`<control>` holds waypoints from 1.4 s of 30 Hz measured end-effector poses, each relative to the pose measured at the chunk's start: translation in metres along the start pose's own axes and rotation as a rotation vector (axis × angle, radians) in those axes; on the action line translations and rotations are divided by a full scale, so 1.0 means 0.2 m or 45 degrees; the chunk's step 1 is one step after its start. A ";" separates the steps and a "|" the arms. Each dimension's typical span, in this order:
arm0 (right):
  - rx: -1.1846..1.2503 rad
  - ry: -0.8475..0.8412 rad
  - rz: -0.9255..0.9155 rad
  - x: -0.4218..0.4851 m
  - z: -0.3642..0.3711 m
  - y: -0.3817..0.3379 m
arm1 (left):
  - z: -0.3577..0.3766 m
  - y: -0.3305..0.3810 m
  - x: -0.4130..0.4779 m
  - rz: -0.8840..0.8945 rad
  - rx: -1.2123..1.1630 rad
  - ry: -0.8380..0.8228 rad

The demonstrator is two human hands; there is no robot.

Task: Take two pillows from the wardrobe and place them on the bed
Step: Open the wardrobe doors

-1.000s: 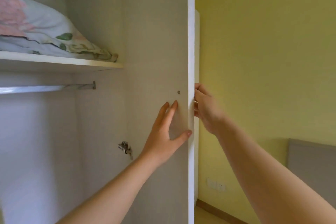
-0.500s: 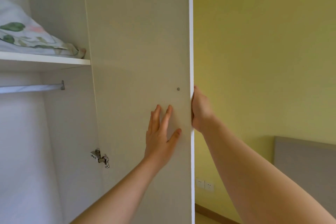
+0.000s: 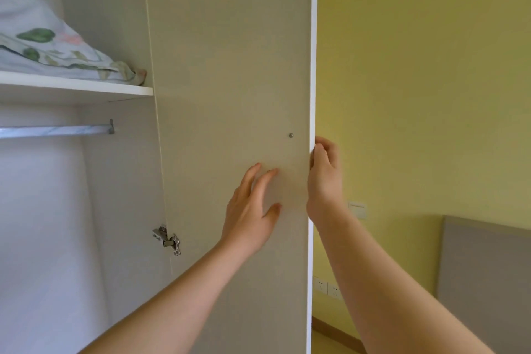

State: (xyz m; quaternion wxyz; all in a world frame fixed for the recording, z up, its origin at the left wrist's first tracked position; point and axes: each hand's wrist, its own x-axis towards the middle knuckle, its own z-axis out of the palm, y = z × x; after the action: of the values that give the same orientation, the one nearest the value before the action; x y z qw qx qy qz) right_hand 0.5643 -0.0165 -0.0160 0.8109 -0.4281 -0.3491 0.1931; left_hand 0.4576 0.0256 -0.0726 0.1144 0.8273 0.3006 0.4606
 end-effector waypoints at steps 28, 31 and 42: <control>-0.650 -0.804 -0.163 -1.14 1.23 -0.01 | -1.80 -0.44 -0.61 -0.239 1.287 0.724; -0.648 -0.855 -0.109 -1.19 1.32 0.04 | -1.93 -0.52 -0.60 -0.428 1.308 0.669; -0.473 -0.988 -0.041 -1.18 1.47 0.22 | -2.02 -0.66 -0.53 -0.415 1.283 0.616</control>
State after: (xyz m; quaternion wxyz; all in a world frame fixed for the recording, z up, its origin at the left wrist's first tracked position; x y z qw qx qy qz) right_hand 0.1865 0.0279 -0.0321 0.5315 -0.4572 -0.6636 0.2611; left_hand 0.0285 0.0304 0.0138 -0.2957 0.5941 0.6237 0.4131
